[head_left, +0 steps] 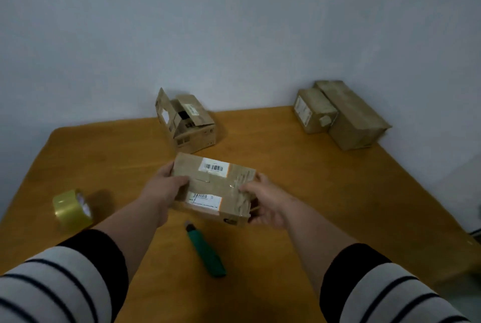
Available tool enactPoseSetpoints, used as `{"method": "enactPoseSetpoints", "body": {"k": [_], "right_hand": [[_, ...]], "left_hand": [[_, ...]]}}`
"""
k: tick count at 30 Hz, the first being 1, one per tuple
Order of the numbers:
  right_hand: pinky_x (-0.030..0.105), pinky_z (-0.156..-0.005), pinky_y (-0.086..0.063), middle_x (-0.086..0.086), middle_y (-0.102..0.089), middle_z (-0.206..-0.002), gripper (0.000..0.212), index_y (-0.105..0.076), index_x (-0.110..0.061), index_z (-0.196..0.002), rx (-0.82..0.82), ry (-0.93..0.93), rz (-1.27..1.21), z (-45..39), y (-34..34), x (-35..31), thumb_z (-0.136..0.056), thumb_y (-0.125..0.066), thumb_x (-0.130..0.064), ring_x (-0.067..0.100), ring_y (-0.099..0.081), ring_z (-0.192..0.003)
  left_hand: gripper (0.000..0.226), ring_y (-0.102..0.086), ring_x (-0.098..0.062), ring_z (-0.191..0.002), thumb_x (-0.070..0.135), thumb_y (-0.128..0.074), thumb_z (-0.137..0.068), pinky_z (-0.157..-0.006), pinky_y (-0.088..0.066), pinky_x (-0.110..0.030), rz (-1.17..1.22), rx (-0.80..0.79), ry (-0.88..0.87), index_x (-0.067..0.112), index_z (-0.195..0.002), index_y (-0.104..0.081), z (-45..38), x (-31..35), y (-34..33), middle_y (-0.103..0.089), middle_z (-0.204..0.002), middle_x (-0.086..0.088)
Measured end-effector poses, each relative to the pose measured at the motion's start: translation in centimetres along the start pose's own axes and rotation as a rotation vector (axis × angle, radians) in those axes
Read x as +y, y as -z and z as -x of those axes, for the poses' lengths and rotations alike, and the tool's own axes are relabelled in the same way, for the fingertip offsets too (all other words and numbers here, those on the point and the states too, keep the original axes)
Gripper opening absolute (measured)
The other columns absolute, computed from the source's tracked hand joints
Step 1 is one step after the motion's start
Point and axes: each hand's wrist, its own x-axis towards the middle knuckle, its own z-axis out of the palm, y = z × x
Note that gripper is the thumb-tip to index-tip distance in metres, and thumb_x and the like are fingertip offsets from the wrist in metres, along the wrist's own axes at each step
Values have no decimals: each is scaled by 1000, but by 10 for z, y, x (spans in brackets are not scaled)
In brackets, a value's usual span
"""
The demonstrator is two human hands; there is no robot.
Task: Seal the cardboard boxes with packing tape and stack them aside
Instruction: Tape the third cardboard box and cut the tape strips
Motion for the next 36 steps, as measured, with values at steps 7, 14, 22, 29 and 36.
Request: {"method": "enactPoseSetpoints", "body": {"k": [7, 14, 22, 29, 36], "right_hand": [[41, -61, -60, 15, -65, -110, 43, -40, -26, -127, 90, -41, -168, -23, 82, 1, -93, -65, -22, 33, -71, -87], [50, -74, -59, 22, -60, -110, 50, -35, -24, -128, 214, -83, -232, -87, 173, -18, -91, -67, -34, 37, -67, -93], [45, -68, -57, 13, -63, -109, 42, -37, -25, -123, 279, -90, -304, -147, 227, -52, -92, -64, -33, 29, -68, -87], [41, -72, -57, 12, -62, -115, 44, -39, -26, -122, 363, -76, -369, -190, 229, -74, -90, -66, -38, 30, -65, -97], [43, -82, -58, 7, -58, -123, 58, -37, -25, -140, 380, -36, -449, -248, 253, -104, -91, -66, -34, 28, -60, -105]], "left_hand": [[88, -50, -25, -111, 10, -76, -84, -85, -46, -39, 73, -33, 18, 27, -153, -23, -21, 20, -101, -42, -146, -10], [74, -51, -23, -116, 29, -74, -86, -92, -48, -45, 17, -188, 108, 30, -148, -32, -38, 29, -245, -52, -134, 0], [66, -57, -15, -105, 27, -67, -92, -84, -51, -40, -96, -239, 38, 45, -146, -34, -74, 55, -325, -57, -119, 9], [64, -58, -15, -99, 26, -65, -92, -72, -52, -33, -197, -230, -24, 47, -145, -36, -126, 78, -341, -60, -118, 6], [63, -59, -13, -97, 19, -61, -95, -67, -51, -25, -196, -191, -86, 37, -149, -34, -177, 99, -379, -56, -138, 3]]}}
